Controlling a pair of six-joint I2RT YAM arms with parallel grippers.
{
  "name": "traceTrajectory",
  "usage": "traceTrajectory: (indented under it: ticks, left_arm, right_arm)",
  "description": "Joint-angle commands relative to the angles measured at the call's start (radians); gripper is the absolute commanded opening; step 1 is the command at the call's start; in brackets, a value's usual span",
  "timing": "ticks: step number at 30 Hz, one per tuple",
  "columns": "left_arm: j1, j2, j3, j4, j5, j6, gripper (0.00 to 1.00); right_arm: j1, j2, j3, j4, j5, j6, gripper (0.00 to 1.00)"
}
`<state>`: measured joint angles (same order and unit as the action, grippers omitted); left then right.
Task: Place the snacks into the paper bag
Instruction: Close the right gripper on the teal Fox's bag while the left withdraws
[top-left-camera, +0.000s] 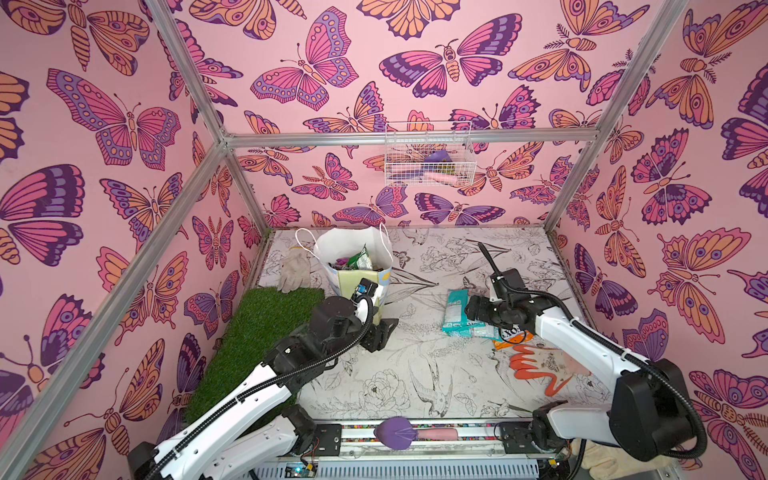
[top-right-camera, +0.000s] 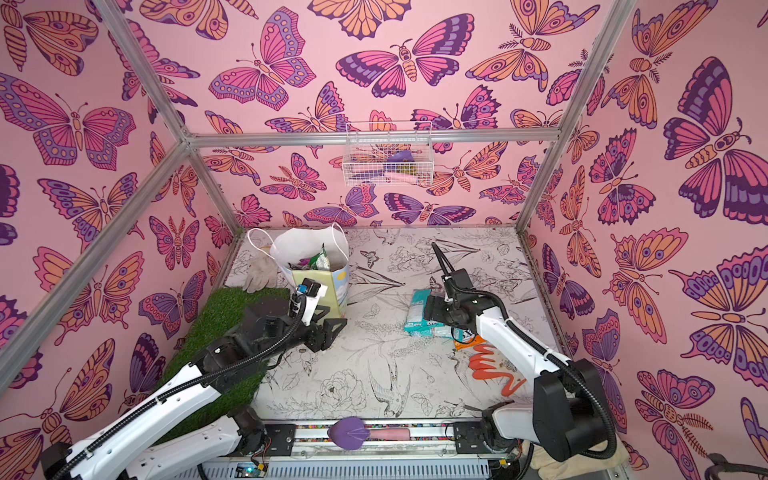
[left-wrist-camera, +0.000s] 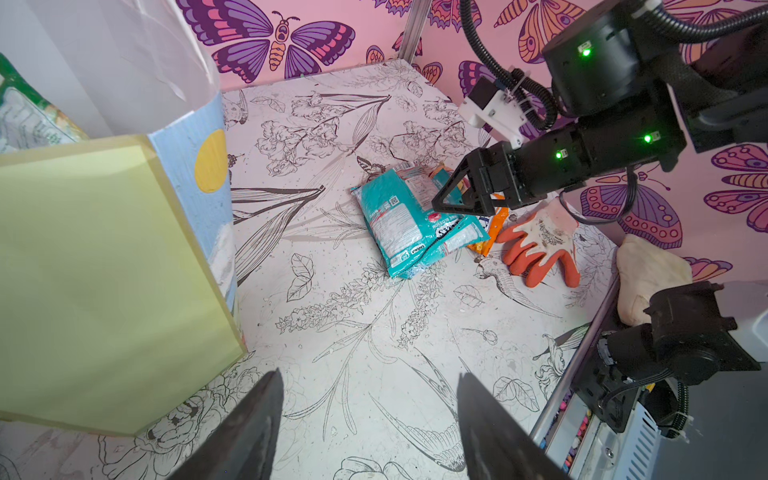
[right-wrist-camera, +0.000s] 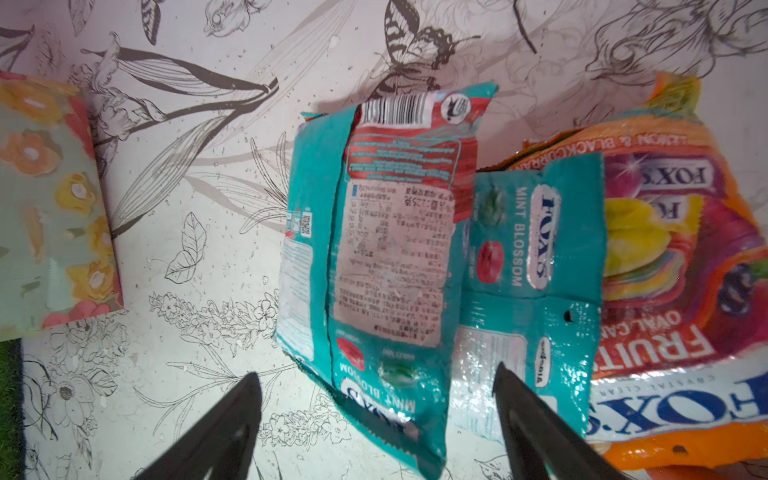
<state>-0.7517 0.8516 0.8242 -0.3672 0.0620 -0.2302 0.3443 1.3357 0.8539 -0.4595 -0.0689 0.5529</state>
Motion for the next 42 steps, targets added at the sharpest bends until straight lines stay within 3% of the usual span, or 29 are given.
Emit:
traceTrajectory:
  ticks: [1, 23, 26, 36, 42]
  left_arm:
    - [-0.008, -0.021, -0.022, 0.008, -0.021, -0.015, 0.68]
    - [-0.026, -0.061, -0.073, 0.024, -0.019, -0.034, 0.68]
    - [-0.028, -0.062, -0.077, 0.024, -0.02, -0.035, 0.68]
    - [-0.029, -0.087, -0.112, 0.035, -0.033, -0.05, 0.68]
    - [-0.03, -0.08, -0.126, 0.05, -0.026, -0.06, 0.68]
  right_arm:
    - [-0.008, 0.023, 0.02, 0.018, -0.025, -0.011, 0.87]
    - [-0.018, 0.126, 0.034, 0.08, -0.081, -0.002, 0.84]
    - [-0.018, 0.138, 0.034, 0.089, -0.087, 0.003, 0.76]
    - [-0.018, 0.135, 0.024, 0.091, -0.102, 0.006, 0.31]
    - [-0.018, 0.11, 0.017, 0.091, -0.105, 0.006, 0.14]
